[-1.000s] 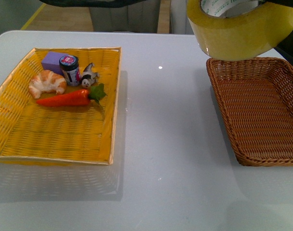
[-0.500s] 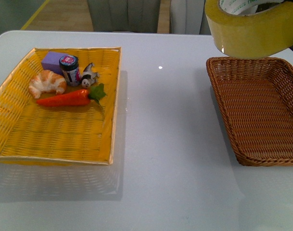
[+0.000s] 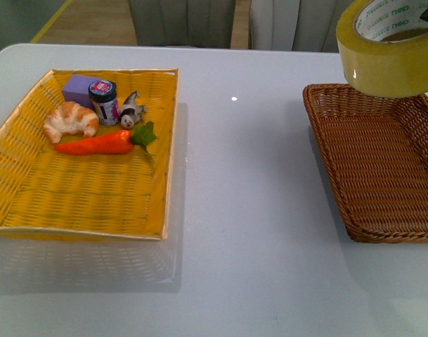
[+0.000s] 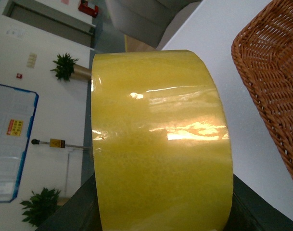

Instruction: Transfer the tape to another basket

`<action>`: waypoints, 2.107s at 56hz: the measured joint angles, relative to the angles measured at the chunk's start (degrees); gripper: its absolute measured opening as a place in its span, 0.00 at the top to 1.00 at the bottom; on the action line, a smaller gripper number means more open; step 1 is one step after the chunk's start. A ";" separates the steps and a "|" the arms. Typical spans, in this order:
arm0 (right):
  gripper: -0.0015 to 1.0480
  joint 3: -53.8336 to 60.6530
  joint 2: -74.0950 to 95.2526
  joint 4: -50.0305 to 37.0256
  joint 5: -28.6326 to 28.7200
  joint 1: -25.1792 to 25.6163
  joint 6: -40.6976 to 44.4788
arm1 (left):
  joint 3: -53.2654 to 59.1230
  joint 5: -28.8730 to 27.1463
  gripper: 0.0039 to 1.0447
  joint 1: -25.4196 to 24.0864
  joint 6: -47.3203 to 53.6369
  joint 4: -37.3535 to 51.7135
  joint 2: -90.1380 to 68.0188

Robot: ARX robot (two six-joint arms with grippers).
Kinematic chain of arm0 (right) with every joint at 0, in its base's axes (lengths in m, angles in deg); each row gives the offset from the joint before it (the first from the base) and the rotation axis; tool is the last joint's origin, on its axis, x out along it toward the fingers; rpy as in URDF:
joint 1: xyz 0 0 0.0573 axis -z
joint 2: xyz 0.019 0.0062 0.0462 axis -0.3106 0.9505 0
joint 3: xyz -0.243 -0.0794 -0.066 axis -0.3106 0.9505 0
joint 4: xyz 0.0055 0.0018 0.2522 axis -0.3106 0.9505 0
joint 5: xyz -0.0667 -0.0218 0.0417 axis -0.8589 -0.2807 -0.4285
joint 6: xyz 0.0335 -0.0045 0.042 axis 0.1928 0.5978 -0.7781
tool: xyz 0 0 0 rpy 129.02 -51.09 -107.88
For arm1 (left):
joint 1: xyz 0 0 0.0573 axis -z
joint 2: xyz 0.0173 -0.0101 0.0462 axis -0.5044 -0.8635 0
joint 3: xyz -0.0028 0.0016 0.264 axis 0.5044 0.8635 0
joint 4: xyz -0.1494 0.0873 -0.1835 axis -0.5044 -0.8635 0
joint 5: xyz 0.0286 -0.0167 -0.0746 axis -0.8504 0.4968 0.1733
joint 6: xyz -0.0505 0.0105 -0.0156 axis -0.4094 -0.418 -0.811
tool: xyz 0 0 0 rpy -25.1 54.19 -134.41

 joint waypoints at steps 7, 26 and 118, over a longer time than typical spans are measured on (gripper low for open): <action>0.55 -3.45 6.08 -0.59 -1.14 1.88 0.02 | 4.28 2.71 0.99 -2.49 0.17 0.07 3.91; 0.55 -14.25 22.43 1.77 -4.85 4.09 1.77 | 11.58 7.45 0.99 -7.58 0.59 -2.32 13.92; 0.14 8.33 -18.86 10.40 -9.90 9.79 22.32 | 18.34 14.19 0.99 -14.36 0.70 -37.11 55.98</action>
